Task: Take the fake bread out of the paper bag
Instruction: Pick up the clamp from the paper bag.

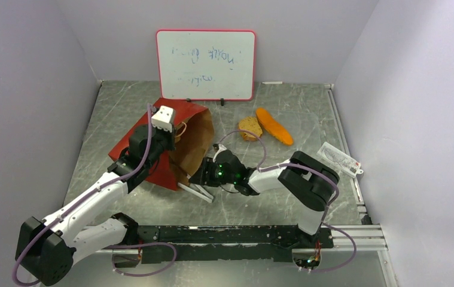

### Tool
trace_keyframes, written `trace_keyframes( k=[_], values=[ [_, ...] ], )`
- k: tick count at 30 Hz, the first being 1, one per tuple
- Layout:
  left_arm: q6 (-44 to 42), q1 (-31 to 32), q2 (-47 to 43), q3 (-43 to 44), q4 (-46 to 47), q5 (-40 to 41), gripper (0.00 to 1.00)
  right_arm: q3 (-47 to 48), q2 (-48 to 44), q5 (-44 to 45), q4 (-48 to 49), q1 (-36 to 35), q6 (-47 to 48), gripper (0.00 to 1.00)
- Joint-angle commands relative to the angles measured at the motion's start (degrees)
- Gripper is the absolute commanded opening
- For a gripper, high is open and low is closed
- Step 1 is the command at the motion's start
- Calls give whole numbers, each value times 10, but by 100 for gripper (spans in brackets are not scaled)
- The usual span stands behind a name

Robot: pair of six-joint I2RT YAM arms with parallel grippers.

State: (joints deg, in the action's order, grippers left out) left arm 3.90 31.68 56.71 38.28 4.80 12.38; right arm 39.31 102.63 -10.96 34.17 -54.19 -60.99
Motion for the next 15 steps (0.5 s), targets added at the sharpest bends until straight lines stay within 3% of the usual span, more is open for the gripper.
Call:
trace_keyframes(
  k=[1,7,15],
  values=[
    [7,2,2,3,22,-9,7,28,-16,72,-63,-32,120,49],
    [9,2,3,8,16,-13,7,55,-1,155,-108,-79,197,50],
    [11,2,7,11,13,-18,7,38,-4,224,-94,-111,242,50]
  ],
)
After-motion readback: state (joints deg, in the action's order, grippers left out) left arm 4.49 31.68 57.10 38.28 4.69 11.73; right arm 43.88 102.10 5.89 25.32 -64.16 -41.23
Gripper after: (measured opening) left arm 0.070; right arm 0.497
